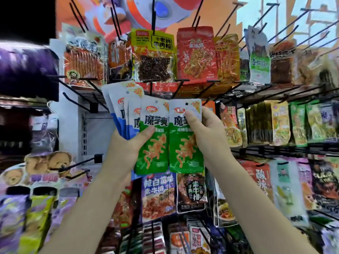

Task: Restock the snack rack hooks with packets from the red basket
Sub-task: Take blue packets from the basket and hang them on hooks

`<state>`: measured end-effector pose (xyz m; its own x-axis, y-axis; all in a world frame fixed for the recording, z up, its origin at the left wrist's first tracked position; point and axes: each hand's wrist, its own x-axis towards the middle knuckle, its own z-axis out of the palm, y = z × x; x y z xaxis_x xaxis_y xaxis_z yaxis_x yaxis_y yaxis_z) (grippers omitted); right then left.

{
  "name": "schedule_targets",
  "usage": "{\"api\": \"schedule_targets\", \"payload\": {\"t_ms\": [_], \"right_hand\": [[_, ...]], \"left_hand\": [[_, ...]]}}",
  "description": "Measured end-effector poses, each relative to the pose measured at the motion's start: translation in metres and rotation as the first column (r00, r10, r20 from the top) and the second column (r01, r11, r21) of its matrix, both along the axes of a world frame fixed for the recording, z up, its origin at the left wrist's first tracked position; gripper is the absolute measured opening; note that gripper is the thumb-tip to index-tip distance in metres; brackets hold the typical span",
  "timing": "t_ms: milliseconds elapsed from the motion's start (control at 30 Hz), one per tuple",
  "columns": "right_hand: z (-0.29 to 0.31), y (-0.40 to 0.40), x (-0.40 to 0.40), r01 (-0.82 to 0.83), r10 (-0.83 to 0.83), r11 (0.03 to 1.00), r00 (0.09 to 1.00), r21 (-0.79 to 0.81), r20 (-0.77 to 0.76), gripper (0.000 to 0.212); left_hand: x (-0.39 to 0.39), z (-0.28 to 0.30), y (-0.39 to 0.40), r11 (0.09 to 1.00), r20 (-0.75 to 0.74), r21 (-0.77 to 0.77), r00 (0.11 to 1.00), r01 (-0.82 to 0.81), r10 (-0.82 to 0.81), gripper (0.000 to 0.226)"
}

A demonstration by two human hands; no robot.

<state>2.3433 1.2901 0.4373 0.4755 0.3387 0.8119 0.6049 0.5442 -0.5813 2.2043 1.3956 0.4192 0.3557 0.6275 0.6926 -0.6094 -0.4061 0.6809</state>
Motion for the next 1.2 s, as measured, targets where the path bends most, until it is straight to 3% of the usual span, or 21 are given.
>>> {"api": "schedule_targets", "payload": {"t_ms": [67,133,333,567,700,800,900,1100,1200], "right_hand": [[0.008,0.006,0.008,-0.024,0.024,1.0,1.0,-0.004,-0.02,0.007],[0.016,0.016,0.014,-0.003,0.002,1.0,1.0,-0.016,-0.027,0.007],[0.044,0.059,0.008,0.045,-0.045,0.999,0.999,-0.03,-0.011,0.034],[0.058,0.088,0.0,0.053,-0.052,0.997,0.998,-0.061,0.023,0.04],[0.056,0.09,0.001,0.025,-0.027,0.999,0.999,0.044,0.046,0.029],[0.058,0.093,0.0,0.032,-0.034,0.998,0.998,0.045,0.054,0.03],[0.061,0.096,-0.003,0.053,-0.053,0.999,0.996,0.014,0.066,0.039],[0.069,0.1,-0.002,0.104,-0.104,0.995,0.995,-0.005,0.012,0.03],[0.068,0.102,0.002,0.12,-0.122,0.991,0.992,-0.051,-0.033,0.037]], "left_hand": [[-0.012,0.005,0.012,0.999,0.026,-0.026,0.999,-0.04,0.041,0.061],[-0.018,0.007,0.022,0.998,0.056,-0.028,0.996,-0.064,0.065,0.03],[-0.02,0.007,0.037,0.999,0.029,-0.04,0.999,-0.034,0.035,0.039],[-0.024,0.003,0.043,0.996,0.048,-0.082,0.999,-0.017,0.021,0.026],[-0.026,0.003,0.052,0.996,0.027,-0.094,1.0,-0.004,0.007,0.059],[-0.026,0.003,0.057,0.997,0.021,-0.073,1.0,0.018,-0.017,0.066],[-0.025,0.005,0.058,0.998,0.03,-0.055,0.999,0.04,-0.038,0.054],[-0.026,0.005,0.061,0.997,0.035,-0.043,0.997,0.064,-0.063,0.043],[-0.025,0.005,0.058,0.999,0.038,-0.038,0.999,0.029,-0.027,0.03]]}}
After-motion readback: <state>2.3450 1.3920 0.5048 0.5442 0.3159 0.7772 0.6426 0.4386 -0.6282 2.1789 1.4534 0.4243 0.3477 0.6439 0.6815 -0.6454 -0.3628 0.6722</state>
